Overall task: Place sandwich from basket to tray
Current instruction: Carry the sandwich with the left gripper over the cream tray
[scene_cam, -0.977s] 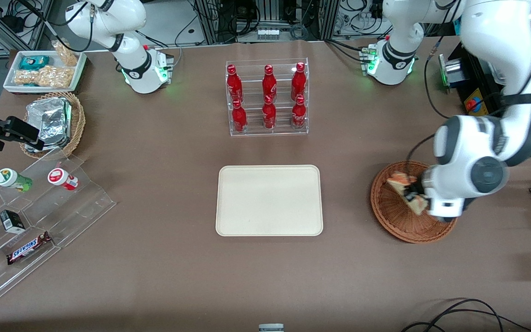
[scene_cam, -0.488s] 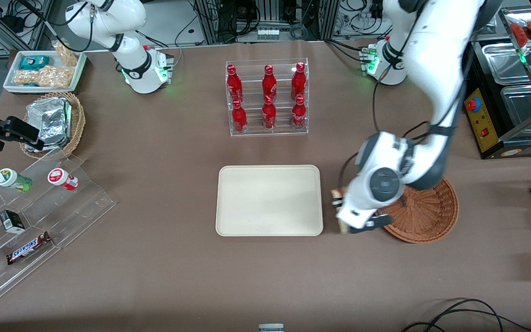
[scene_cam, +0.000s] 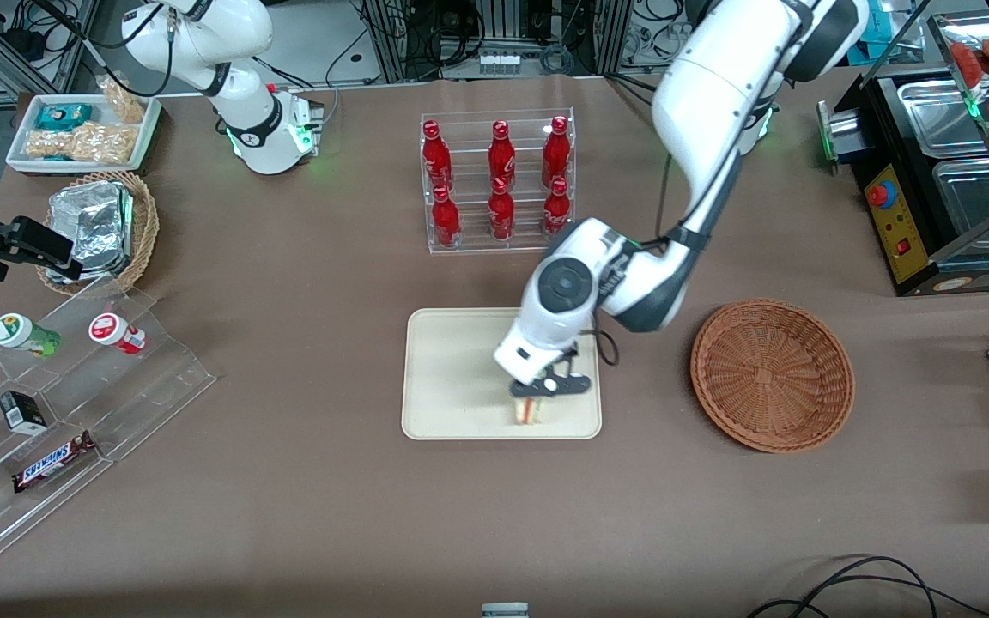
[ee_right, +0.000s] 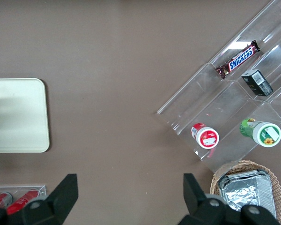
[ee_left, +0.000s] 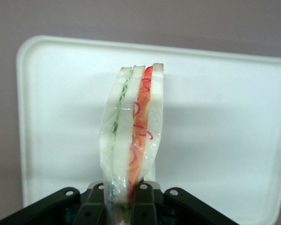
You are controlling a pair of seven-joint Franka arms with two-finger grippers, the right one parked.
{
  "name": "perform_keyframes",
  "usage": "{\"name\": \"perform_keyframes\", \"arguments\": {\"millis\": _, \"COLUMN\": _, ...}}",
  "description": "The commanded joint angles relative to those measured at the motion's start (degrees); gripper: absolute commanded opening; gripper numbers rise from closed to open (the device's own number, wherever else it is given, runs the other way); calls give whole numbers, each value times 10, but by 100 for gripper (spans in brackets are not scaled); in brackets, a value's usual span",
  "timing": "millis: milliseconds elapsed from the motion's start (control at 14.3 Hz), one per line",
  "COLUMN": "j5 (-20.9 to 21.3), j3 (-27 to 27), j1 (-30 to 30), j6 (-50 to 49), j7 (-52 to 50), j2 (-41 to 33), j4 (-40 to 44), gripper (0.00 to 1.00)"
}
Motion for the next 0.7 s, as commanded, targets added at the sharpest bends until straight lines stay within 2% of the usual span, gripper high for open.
{"name": "perform_keyframes", "arguments": {"millis": 0, "j5": 4, "j3": 9, "j1": -27, "j6": 13, "j7": -33, "j2": 19, "j4": 17, "gripper": 0}}
{"name": "perform_keyframes", "arguments": {"millis": 419, "j5": 5, "j3": 9, "j1": -39, "j6": 46, "j7": -33, "j2": 39, "j4": 16, "gripper": 4}}
{"name": "perform_keyframes", "arguments": {"millis": 488, "j5": 4, "j3": 9, "j1": -40, "j6": 46, "j7": -32, "j2": 42, "j4": 16, "gripper": 18}}
{"name": "perform_keyframes", "arguments": {"millis": 558, "j5": 3, "j3": 8, "j1": -39, "j6": 46, "j7": -32, "j2": 42, "j4": 15, "gripper": 68}}
{"name": "perform_keyframes", "arguments": {"millis": 628, "j5": 5, "j3": 9, "j1": -39, "j6": 46, "j7": -35, "j2": 39, "j4": 14, "gripper": 100}}
